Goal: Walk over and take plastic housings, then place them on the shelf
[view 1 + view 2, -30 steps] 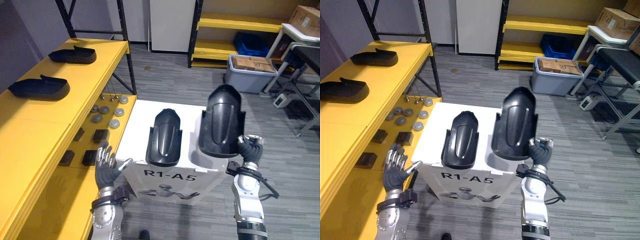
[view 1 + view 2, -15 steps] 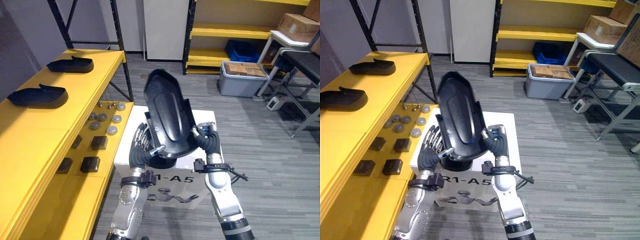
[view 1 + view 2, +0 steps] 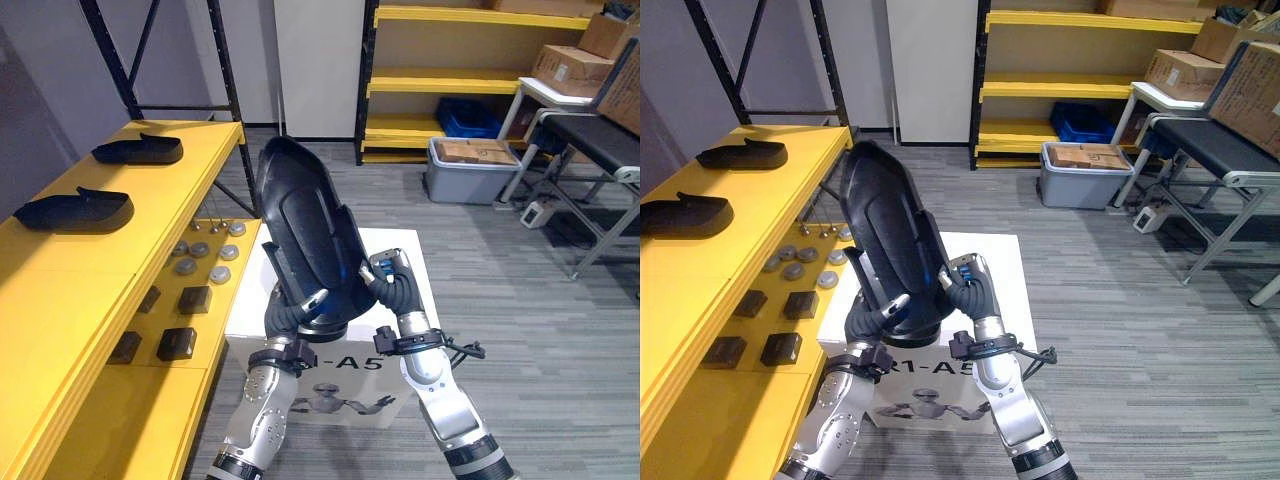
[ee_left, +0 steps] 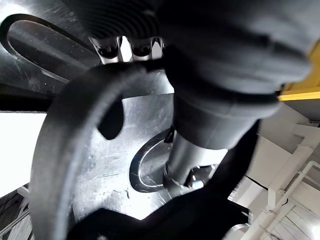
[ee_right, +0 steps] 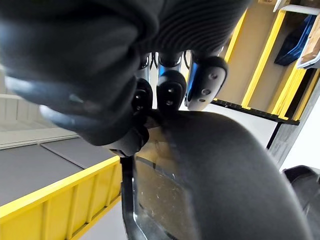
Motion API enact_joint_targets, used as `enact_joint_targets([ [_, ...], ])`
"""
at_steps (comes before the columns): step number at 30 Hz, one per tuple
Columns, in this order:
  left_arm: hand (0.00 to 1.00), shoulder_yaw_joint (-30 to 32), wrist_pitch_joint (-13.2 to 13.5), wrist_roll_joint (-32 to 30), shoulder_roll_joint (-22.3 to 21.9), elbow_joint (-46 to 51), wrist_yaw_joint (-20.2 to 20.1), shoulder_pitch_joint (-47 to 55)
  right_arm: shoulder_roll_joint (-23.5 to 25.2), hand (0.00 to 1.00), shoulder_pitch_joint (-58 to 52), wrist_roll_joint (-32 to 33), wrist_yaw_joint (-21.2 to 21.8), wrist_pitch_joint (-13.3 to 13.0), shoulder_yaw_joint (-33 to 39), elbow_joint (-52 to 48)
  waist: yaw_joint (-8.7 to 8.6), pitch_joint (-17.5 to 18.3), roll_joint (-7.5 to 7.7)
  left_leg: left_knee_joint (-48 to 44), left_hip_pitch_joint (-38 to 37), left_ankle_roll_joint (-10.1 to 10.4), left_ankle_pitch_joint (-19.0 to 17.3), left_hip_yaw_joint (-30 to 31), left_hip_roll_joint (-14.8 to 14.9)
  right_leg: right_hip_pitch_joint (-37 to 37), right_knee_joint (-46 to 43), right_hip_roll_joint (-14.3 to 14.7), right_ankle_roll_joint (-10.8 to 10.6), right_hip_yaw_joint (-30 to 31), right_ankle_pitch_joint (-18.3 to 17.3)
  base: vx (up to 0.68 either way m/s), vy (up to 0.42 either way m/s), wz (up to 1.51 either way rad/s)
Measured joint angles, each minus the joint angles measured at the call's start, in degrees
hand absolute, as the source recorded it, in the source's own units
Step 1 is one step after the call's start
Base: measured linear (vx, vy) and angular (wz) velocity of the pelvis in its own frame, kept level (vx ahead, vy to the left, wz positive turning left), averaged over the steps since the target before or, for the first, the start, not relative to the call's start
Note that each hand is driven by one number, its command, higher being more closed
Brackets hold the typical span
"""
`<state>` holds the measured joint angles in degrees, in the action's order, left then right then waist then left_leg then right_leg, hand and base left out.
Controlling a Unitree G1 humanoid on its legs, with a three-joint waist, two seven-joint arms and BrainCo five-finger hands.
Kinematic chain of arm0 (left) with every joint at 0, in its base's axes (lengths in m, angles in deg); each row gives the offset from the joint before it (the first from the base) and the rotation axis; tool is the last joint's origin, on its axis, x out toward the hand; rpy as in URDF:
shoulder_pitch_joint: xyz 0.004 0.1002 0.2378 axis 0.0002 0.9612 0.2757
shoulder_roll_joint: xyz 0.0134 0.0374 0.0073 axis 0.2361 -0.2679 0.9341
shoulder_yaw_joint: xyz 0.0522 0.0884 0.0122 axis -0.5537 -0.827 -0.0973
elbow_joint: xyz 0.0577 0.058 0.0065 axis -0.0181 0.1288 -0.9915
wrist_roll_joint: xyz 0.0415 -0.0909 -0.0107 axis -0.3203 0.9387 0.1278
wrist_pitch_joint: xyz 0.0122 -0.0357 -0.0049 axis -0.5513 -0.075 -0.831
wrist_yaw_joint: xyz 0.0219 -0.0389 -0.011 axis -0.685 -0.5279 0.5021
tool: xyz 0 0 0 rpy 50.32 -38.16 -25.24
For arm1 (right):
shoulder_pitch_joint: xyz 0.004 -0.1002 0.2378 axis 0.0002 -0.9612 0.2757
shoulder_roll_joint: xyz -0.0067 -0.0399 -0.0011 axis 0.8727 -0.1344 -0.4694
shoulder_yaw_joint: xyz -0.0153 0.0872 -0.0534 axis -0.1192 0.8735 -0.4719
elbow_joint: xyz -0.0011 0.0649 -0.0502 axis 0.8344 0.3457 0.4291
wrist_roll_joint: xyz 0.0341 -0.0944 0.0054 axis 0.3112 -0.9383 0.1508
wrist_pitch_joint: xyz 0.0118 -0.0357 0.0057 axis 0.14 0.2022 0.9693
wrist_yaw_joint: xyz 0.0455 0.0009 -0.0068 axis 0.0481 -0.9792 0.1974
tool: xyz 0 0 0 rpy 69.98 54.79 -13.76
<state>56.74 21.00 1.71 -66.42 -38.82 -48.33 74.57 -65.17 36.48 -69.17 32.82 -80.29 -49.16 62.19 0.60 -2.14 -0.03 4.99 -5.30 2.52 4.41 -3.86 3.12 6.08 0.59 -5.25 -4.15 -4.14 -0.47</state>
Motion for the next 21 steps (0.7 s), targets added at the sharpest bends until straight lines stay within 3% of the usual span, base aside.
enact_joint_targets([
  [1, 1.0, 0.1, 0.0, 0.6, 0.1, 0.0, 0.1, 0.0, -0.3, 0.0, -0.1, 0.0, 0.0, -0.2, -0.4, 0.0, 0.0, 0.1, 0.0, 0.0, 0.0, 0.0, 0.0, 0.0, 0.0, 0.0, 0.0, 0.0, 0.0, 0.1, 0.0, -0.01, 0.014, -0.05],
  [6, 1.0, 0.7, -0.2, 2.0, 1.5, -0.5, 0.6, 0.0, -1.8, 0.0, -1.0, 0.1, 1.0, -3.9, -3.1, 0.1, -0.55, 0.3, 0.02, 0.0, 0.0, -0.1, 0.1, 0.0, 0.0, 0.0, -0.1, 0.0, 0.0, 0.1, 0.0, 0.0, 0.0, 0.0],
  [12, 1.0, 0.9, -1.3, 1.4, 2.3, -0.6, 0.6, 0.0, -2.9, 0.0, -2.7, 1.9, 2.3, -4.4, -2.4, 1.1, -0.53, 0.5, 0.07, 0.0, 0.0, -0.3, 0.2, 0.0, -0.1, 0.0, -0.1, -0.1, 0.0, 0.0, 0.0, 0.0, 0.0, 0.0],
  [21, 1.0, 3.8, -1.8, -13.9, -1.7, 3.4, -0.4, 0.5, -2.9, 0.0, -5.1, 16.1, 9.7, -5.0, 6.8, -4.2, -0.11, 0.7, 0.08, 0.2, 0.0, -0.2, 0.3, 0.1, 0.0, 0.0, -0.2, 0.0, 0.0, -0.1, 0.0, 0.0, 0.0, 0.0],
])
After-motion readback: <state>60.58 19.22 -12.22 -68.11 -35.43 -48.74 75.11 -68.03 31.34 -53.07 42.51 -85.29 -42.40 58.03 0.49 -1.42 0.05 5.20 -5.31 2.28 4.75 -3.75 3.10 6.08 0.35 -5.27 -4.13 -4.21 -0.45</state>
